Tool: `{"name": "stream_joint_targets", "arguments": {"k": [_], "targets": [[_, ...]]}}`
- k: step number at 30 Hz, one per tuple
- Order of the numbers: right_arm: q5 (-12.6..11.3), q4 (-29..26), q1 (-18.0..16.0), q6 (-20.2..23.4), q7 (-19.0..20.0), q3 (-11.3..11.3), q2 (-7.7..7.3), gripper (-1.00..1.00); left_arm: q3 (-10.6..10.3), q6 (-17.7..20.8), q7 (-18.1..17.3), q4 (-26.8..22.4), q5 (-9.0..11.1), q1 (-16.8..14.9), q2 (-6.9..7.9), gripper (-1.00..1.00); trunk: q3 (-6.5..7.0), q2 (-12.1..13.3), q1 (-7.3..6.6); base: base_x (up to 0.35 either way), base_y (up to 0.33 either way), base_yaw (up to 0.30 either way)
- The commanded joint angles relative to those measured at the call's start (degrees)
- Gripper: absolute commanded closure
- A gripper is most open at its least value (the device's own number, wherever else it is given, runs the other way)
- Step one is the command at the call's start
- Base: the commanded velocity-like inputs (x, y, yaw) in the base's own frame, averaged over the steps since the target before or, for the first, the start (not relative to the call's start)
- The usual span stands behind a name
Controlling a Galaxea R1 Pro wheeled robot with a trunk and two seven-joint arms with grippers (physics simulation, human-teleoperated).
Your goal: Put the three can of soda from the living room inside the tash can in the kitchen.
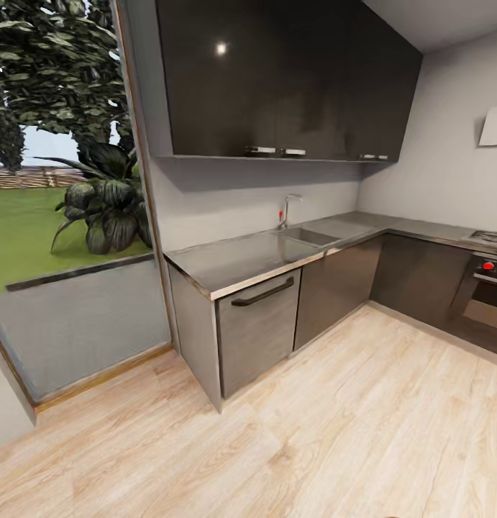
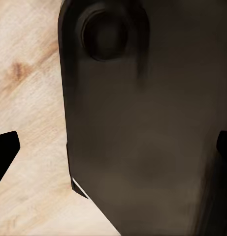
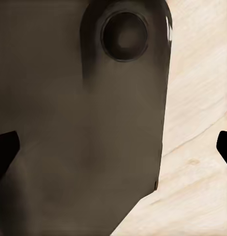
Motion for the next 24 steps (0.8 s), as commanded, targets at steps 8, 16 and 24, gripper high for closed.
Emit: {"name": "stream_joint_targets", "arguments": {"k": [8,16,24], "targets": [[0.02,-0.09,0.14,-0.09,-0.92,0.23,-1.67,-1.00,0.56,0.75,1.00,-0.08,-0.08,0.51,1.16,-1.00,0.00,0.01,0.00,0.000,0.000,0.000],[0.02,-0.09,0.14,-0.09,-0.92,0.23,-1.67,-1.00,0.56,0.75,1.00,-0.08,-0.08,0.51,1.16,-1.00,0.00,0.01,0.00,0.000,0.000,0.000],[0.01,-0.09,0.15,-0.09,-0.93,0.22,-1.65,-1.00,0.55,0.73,0.98,-0.08,-0.08,0.51,1.16,-1.00,0.00,0.01,0.00,0.000,0.000,-0.002]]}}
